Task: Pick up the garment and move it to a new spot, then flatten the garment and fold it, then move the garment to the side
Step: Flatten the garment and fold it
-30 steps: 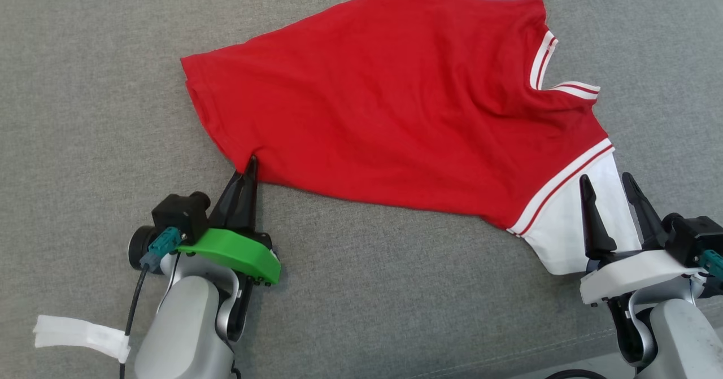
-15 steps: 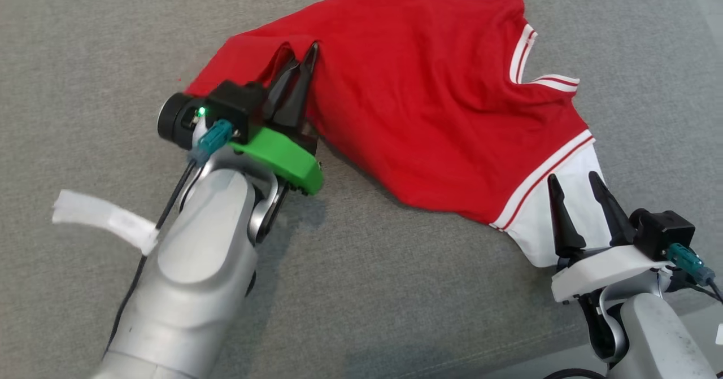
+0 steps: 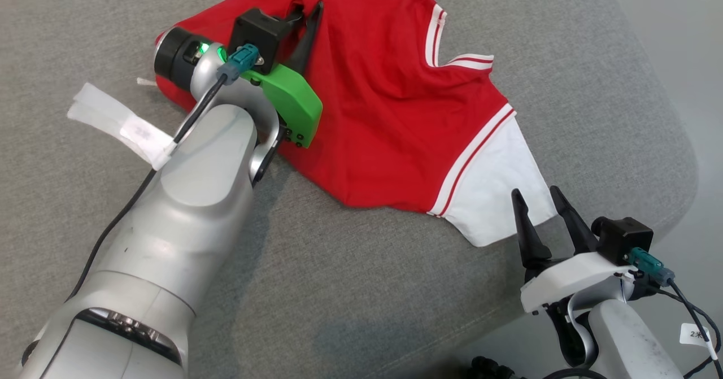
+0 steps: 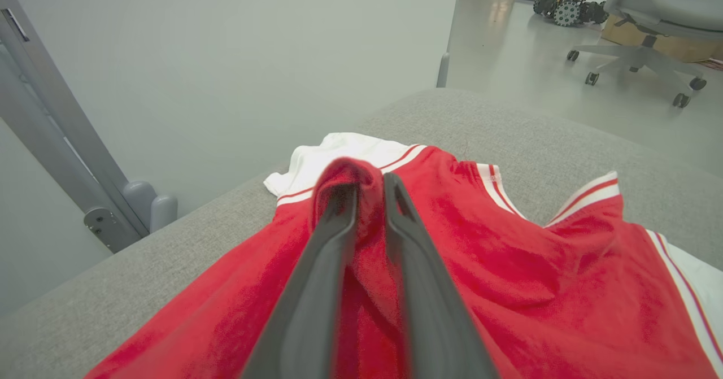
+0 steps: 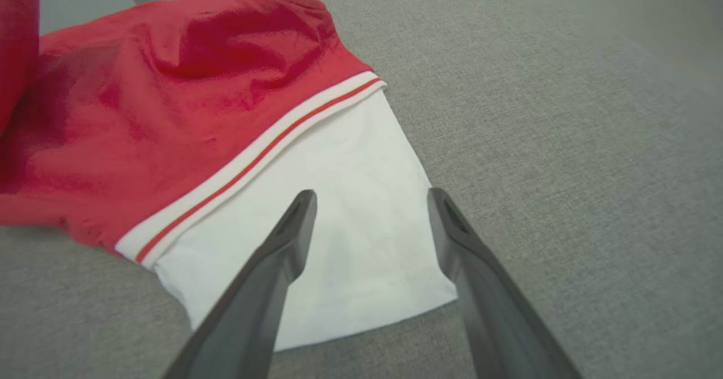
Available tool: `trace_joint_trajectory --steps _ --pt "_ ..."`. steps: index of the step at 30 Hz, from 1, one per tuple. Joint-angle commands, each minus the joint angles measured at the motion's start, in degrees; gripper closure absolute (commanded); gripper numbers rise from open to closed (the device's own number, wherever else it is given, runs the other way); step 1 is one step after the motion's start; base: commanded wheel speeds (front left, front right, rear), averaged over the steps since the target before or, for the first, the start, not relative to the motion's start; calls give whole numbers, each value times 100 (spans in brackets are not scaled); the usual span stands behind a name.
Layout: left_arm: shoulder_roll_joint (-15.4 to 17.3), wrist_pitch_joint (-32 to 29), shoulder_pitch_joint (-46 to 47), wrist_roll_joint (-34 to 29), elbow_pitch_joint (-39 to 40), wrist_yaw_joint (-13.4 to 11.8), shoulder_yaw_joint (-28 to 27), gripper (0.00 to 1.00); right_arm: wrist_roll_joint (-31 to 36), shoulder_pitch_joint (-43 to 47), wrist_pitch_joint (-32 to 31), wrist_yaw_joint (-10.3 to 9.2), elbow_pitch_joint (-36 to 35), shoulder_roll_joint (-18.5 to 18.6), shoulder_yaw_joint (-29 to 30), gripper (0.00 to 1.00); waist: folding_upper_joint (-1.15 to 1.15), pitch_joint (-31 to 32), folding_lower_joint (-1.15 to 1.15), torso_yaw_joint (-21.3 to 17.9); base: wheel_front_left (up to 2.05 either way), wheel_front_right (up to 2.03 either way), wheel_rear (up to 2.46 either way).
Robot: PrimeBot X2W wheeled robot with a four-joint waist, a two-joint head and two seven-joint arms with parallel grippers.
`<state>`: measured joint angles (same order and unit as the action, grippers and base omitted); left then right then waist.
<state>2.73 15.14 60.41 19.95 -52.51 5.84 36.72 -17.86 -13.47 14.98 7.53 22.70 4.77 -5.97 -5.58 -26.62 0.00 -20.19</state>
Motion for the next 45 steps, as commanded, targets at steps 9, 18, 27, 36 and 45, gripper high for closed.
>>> trace_joint_trajectory --steps 9,18,27,36,45 --pt "23 -45 -165 921 -425 -34 914 0 -68 2 8 -8 126 20 125 0 -1 126 0 147 0 0 0" --pt "21 3 -873 1450 179 -441 842 0 -3 150 8 -8 110 125 212 0 -1 548 0 745 0 0 0" --pt "21 -1 -1613 1427 507 -560 554 0 26 208 8 -8 100 159 195 0 -1 699 0 888 0 0 0" --pt "25 0 -1570 1311 335 -561 481 0 3 129 8 -8 26 189 148 0 -1 420 0 593 0 0 0" --pt "27 0 -1478 1432 -84 -546 378 0 -8 55 8 -8 -83 193 173 0 -1 234 0 344 0 0 0"
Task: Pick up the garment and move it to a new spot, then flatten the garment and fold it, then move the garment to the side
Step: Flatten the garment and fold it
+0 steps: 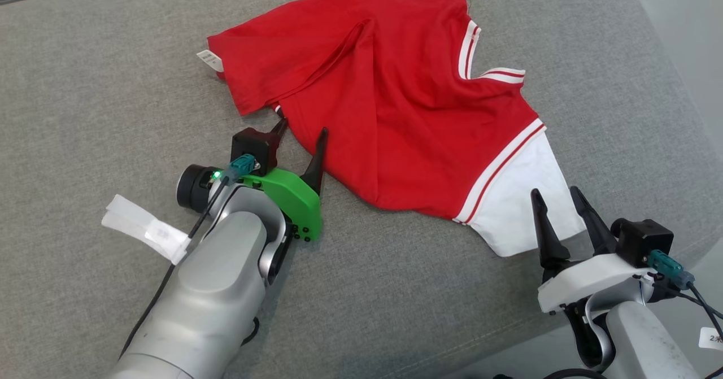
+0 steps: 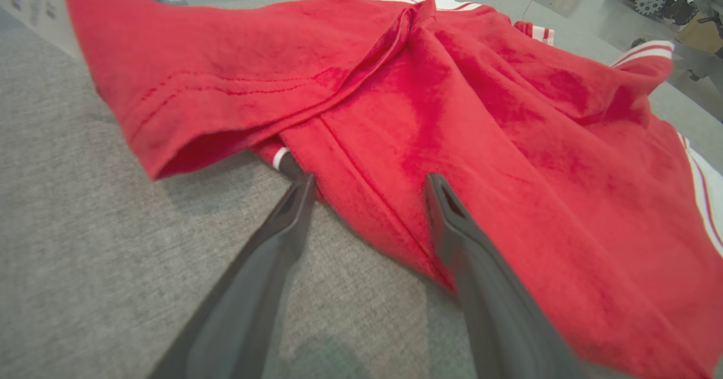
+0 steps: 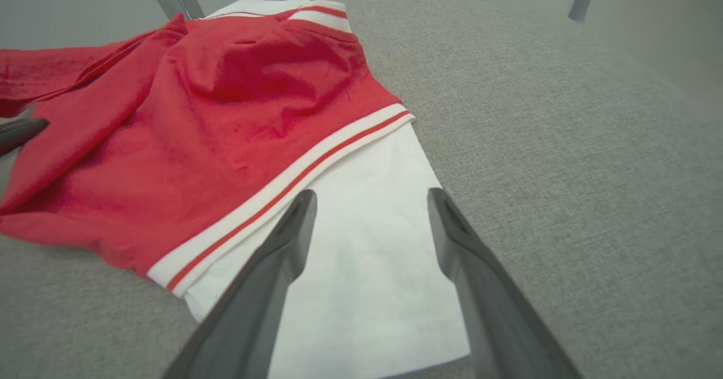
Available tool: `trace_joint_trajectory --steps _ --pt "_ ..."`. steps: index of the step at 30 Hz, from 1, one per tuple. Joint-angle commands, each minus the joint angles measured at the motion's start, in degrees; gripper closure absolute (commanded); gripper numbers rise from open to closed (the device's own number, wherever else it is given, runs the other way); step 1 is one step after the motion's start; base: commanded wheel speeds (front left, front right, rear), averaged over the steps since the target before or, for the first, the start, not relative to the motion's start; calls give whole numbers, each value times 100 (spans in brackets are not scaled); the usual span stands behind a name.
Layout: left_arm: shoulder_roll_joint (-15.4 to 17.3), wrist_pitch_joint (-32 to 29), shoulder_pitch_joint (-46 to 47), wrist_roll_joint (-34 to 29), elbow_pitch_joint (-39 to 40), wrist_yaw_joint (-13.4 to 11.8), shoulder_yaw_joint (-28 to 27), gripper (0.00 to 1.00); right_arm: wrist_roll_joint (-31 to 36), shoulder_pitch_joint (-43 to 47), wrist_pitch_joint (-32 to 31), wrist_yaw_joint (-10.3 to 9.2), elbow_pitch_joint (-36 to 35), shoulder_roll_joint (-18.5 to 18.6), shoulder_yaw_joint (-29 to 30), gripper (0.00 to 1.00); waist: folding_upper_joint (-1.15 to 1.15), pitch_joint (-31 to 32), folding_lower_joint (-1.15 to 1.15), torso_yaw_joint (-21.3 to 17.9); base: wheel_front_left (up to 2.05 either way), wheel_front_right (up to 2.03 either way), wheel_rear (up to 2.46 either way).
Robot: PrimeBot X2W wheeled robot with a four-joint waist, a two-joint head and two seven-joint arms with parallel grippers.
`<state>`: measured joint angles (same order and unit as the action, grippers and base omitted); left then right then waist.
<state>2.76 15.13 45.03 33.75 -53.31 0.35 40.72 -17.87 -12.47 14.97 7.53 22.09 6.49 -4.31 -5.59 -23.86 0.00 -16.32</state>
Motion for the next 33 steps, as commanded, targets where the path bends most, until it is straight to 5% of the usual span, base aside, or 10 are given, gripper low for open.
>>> trace_joint_trajectory --steps 1,13,14,16,17,18,25,33 --pt "22 1 64 55 -9 -2 -33 0 -7 -38 9 -8 -29 18 15 0 0 -49 0 -51 0 0 0" --pt "23 2 125 19 -19 -10 -101 2 26 -76 9 -8 -23 -25 53 0 0 -112 0 1 0 0 0" --pt "23 2 130 15 -22 12 -98 13 25 -83 9 -8 -23 -27 46 0 0 -115 0 2 0 0 0" --pt "23 2 151 -1 -15 45 -93 59 19 -107 9 -8 -15 -35 27 0 0 -121 0 0 0 0 0" --pt "23 2 158 -12 -7 56 -95 92 19 -117 9 -8 -11 -36 23 0 0 -123 0 -1 0 0 0" --pt "23 2 162 -34 6 74 -98 100 18 -125 9 -8 -6 -40 23 0 0 -121 0 -3 0 0 0" --pt "24 2 97 -101 237 103 -151 100 10 -12 8 -8 52 -5 139 0 0 24 0 111 0 0 0" --pt "23 2 -377 -517 1313 128 -610 100 64 316 9 -8 90 97 384 0 0 692 0 975 0 0 0"
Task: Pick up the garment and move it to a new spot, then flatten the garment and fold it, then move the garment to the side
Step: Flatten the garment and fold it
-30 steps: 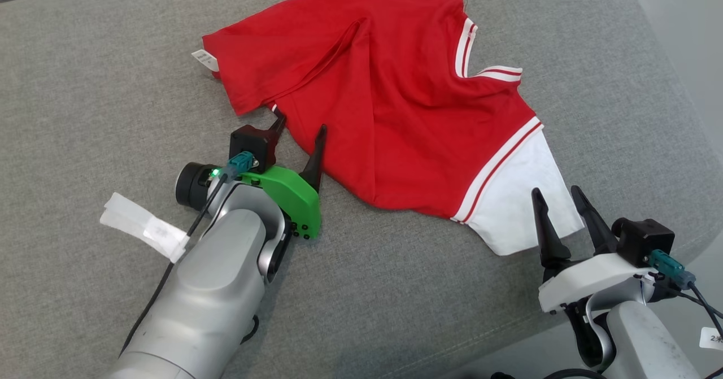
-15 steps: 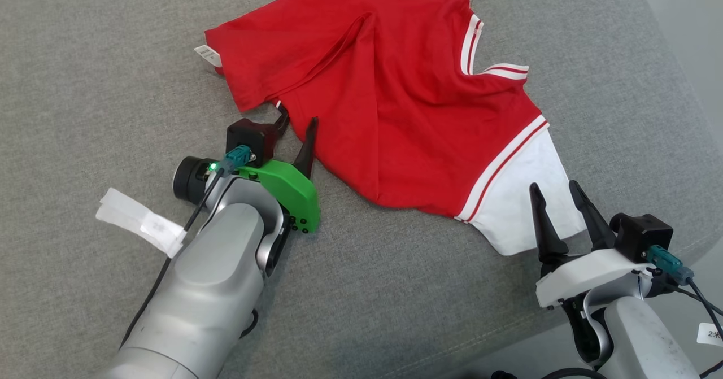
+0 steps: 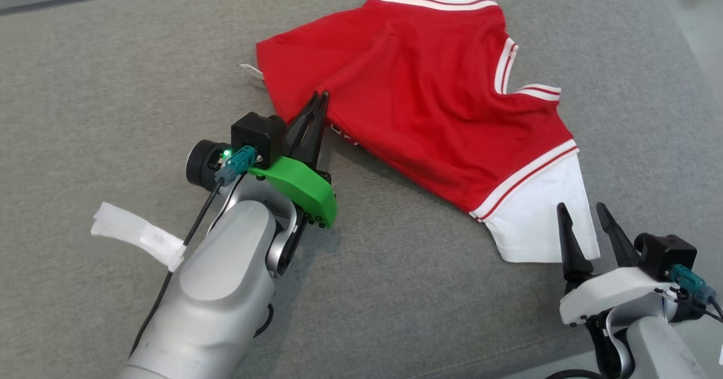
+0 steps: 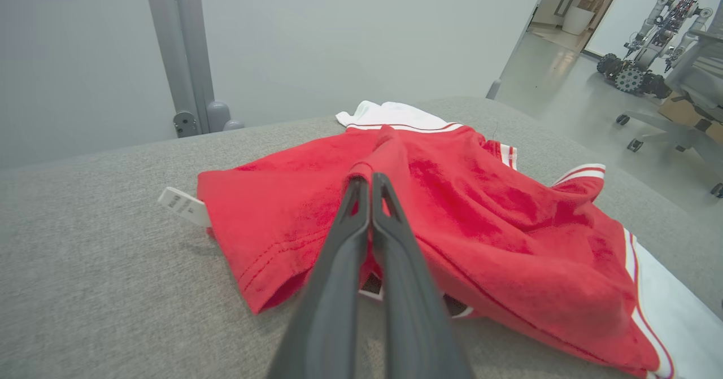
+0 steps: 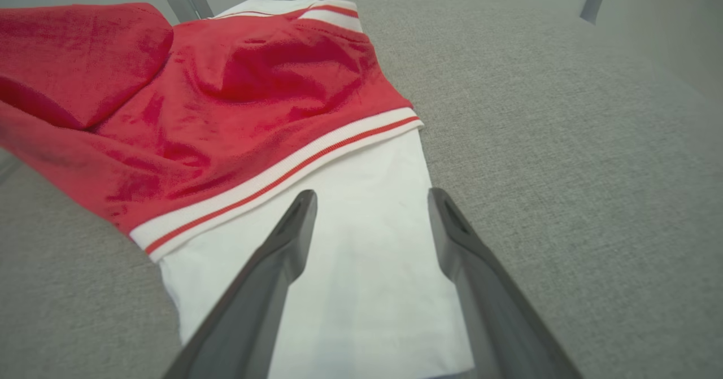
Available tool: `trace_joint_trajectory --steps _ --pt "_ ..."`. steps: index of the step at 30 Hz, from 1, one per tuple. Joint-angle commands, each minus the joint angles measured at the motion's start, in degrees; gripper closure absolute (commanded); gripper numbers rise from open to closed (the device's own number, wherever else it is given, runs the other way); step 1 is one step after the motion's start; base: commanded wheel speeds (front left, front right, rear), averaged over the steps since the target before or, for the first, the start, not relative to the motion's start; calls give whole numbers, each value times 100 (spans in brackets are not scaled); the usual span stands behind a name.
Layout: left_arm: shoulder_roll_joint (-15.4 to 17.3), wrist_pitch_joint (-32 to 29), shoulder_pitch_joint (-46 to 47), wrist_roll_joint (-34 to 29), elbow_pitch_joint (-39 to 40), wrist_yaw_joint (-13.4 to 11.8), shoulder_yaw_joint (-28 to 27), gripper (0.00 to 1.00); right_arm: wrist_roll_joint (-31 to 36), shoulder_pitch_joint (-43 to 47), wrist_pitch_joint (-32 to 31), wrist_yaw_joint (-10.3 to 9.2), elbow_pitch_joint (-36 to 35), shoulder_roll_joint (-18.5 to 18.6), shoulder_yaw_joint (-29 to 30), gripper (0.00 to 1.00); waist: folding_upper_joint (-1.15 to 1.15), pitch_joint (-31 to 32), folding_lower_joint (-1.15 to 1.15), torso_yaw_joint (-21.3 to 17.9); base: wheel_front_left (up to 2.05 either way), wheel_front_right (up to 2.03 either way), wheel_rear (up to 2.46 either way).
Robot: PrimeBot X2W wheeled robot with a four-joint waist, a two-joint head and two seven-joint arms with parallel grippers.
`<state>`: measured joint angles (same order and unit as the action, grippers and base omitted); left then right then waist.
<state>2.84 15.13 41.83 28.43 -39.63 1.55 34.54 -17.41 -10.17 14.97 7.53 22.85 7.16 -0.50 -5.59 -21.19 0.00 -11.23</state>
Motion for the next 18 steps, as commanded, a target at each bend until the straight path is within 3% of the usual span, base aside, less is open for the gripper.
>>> trace_joint_trajectory --steps 1,8,14,15,17,18 --pt "10 2 -129 -47 83 27 -34 100 25 130 9 -8 32 33 29 0 0 524 0 613 0 0 0" --pt "15 2 -835 -353 886 21 -227 100 65 402 9 -9 149 -30 107 0 0 1074 0 1500 0 0 0" --pt "18 2 -1831 -404 1192 25 -188 100 117 642 9 -8 205 -113 239 0 0 1314 0 1979 0 0 0" --pt "18 2 -2019 -367 1199 -8 -190 75 123 675 9 -8 218 -120 257 0 0 1334 0 2032 0 0 0" --pt "10 2 -2362 -399 1105 7 -97 0 140 706 9 -8 230 -133 280 0 0 1357 0 2096 0 0 0" --pt "11 1 -2532 -377 999 41 -32 0 155 710 9 -8 233 -143 285 0 0 1367 0 2111 0 0 0"
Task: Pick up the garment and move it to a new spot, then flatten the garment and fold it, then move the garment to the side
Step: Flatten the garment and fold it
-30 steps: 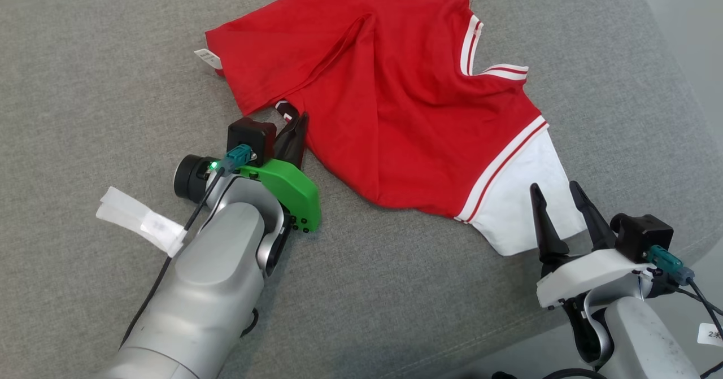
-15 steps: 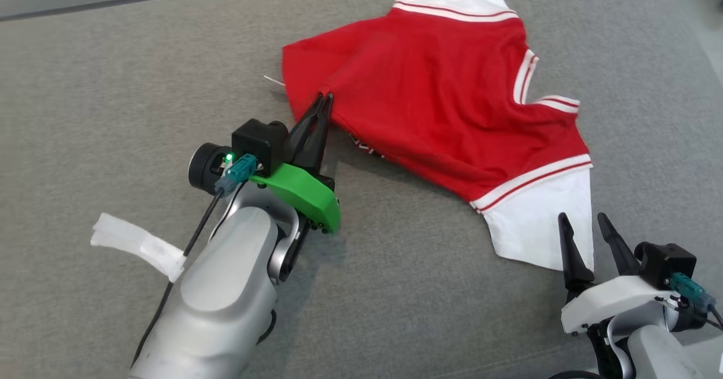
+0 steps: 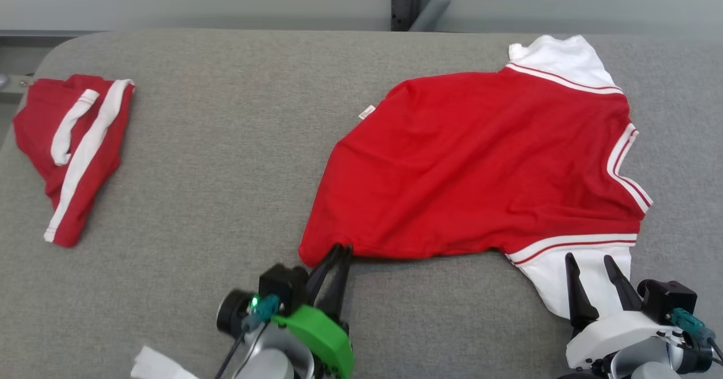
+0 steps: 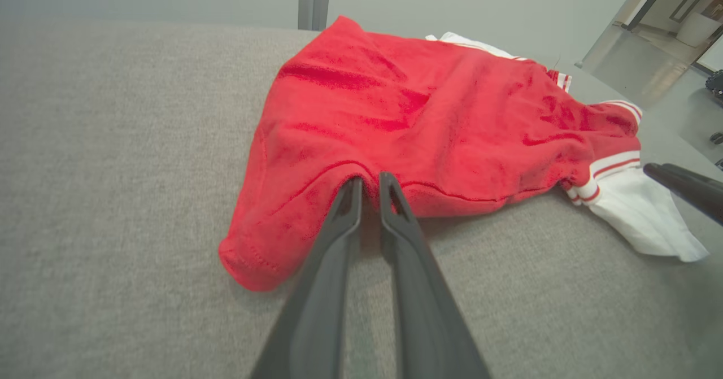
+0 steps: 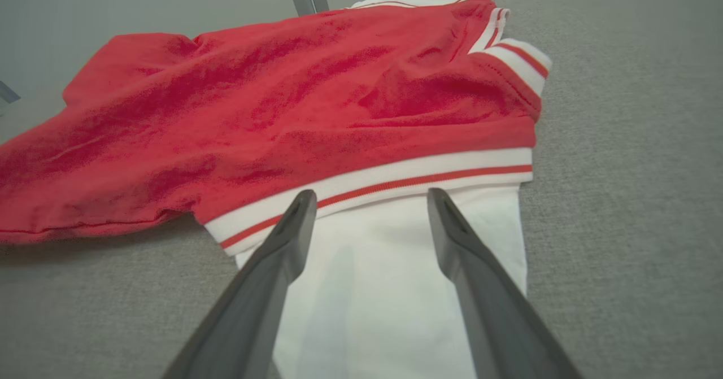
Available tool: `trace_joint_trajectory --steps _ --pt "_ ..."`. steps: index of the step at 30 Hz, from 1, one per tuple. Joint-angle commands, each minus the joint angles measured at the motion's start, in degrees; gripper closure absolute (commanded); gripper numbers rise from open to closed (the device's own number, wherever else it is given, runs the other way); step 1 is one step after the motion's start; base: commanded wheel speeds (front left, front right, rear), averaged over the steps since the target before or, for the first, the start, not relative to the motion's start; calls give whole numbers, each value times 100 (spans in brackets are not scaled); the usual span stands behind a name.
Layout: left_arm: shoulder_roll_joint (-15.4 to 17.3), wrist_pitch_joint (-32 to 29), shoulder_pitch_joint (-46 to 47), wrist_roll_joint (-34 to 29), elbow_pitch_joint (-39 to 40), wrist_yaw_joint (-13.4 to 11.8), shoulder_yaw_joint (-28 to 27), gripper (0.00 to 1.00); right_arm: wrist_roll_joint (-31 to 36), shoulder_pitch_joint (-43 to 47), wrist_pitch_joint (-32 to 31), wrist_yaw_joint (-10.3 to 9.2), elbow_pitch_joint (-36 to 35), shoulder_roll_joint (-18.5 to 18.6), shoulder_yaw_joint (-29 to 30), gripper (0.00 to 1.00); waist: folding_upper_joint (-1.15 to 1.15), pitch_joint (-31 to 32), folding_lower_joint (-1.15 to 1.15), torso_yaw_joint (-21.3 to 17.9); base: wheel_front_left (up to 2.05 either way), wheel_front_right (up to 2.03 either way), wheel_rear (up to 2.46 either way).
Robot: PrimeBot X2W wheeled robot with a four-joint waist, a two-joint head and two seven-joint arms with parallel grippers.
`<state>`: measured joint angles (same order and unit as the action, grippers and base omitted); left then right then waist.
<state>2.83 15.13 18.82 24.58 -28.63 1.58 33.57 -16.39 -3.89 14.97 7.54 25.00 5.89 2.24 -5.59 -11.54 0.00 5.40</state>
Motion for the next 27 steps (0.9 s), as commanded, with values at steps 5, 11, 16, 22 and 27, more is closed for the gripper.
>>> trace_joint_trajectory --steps 5,11,16,22,27 --pt "13 2 -652 -62 -401 -2 -17 0 57 39 8 -9 24 -2 -15 0 1 442 0 411 0 0 0" --pt "69 2 -756 -245 -378 -72 -688 0 84 71 8 -9 -22 9 -28 0 1 495 0 231 0 0 0" --pt "78 2 -666 -338 -427 -31 -1136 0 92 25 8 -10 -54 29 -90 0 1 453 0 1 0 0 0" --pt "43 2 -386 -512 -782 22 -1484 0 75 -113 9 -9 -80 155 -167 0 1 185 0 -401 0 0 0" --pt "23 2 -275 -589 -1317 -49 -1570 0 45 -181 9 -9 -98 238 -196 0 1 26 0 -664 0 0 0"
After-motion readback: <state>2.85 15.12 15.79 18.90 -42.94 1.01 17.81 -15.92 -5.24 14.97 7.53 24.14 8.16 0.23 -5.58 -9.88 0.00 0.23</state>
